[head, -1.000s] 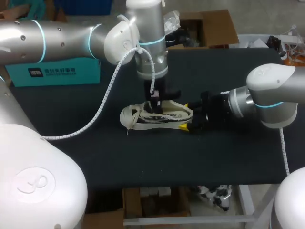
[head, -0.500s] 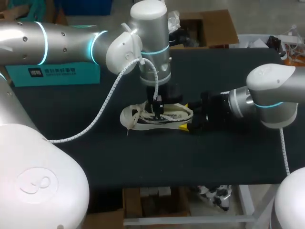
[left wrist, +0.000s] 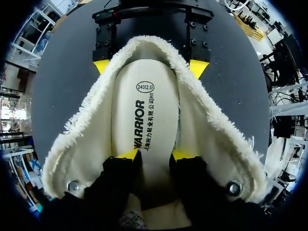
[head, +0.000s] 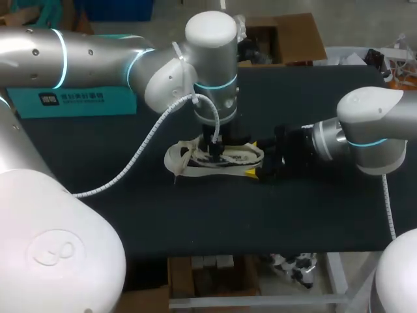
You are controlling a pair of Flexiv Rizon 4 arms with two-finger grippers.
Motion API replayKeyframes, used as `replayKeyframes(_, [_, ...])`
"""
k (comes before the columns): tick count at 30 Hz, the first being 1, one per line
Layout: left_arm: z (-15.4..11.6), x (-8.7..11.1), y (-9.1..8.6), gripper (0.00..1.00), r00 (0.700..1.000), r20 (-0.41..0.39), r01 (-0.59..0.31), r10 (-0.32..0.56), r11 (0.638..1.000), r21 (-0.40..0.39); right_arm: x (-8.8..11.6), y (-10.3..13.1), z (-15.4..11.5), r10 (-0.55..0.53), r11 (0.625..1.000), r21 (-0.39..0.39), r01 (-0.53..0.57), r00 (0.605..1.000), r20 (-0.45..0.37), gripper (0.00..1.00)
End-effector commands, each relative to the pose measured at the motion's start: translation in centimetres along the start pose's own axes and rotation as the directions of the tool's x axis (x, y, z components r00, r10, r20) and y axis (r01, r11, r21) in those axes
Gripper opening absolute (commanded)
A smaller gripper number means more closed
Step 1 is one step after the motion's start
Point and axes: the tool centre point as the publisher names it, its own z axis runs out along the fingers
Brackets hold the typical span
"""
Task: Open the shoe tongue, take the insole out of the shoe, put the insole back into the shoe, and pack the shoe into the shoebox
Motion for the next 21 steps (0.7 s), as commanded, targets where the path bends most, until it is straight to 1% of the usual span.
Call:
replayKeyframes(1, [7.3, -1.8, -0.6, 0.42, 0.999, 0.037, 0.011, -0.010, 1.000, -0.028, 0.0, -0.1, 0.2, -0.001, 1.000, -0.004, 0.001, 1.000, -0.004, 0.00])
replayKeyframes(2, [7.5, -2.2, -0.7, 0.39, 0.999, 0.041, 0.012, -0.011, 1.000, -0.027, 0.0, -0.1, 0.2, -0.001, 1.000, -0.004, 0.001, 1.000, -0.004, 0.00])
replayKeyframes(3, [7.8, -2.4, -0.7, 0.30, 0.999, 0.049, 0.014, -0.013, 1.000, -0.025, 0.0, -0.1, 0.2, -0.001, 1.000, -0.004, 0.001, 1.000, -0.004, 0.00])
replayKeyframes(5, [8.2, -3.0, -0.8, 0.00, 0.998, 0.065, 0.022, -0.020, 0.999, -0.034, 0.0, -0.1, 0.2, -0.001, 1.000, -0.004, 0.001, 1.000, -0.004, 0.00])
replayKeyframes(8, [8.1, -3.4, -0.6, 0.00, 0.997, 0.070, 0.018, -0.016, 0.999, -0.029, 0.0, -0.1, 0.2, -0.001, 1.000, -0.004, 0.001, 1.000, -0.004, 0.00])
replayKeyframes(12, [6.5, -3.3, -0.3, 0.00, 0.996, 0.086, 0.014, -0.013, 1.000, -0.009, 0.0, -0.1, 0.2, -0.001, 1.000, -0.004, 0.001, 1.000, -0.004, 0.00])
replayKeyframes(15, [4.6, -2.8, 0.0, 0.00, 0.997, 0.078, -0.003, 0.001, 1.000, 0.025, 0.0, -0.1, 0.2, -0.001, 1.000, -0.004, 0.001, 1.000, -0.004, 0.00])
replayKeyframes(17, [2.8, -2.2, 0.1, 0.00, 0.997, 0.071, -0.016, 0.012, 0.998, 0.056, 0.0, -0.1, 0.2, -0.001, 1.000, -0.004, 0.001, 1.000, -0.004, 0.00])
replayKeyframes(18, [1.8, -1.9, 0.2, 0.00, 0.998, 0.056, -0.028, 0.024, 0.996, 0.086, 0.0, -0.1, 0.2, -0.001, 1.000, -0.004, 0.001, 1.000, -0.004, 0.00])
replayKeyframes(21, [-1.2, -1.1, 0.3, 0.00, 0.998, 0.044, -0.052, 0.046, 0.986, 0.157, 0.0, -0.1, 0.2, -0.001, 1.000, -0.004, 0.001, 1.000, -0.004, 0.00])
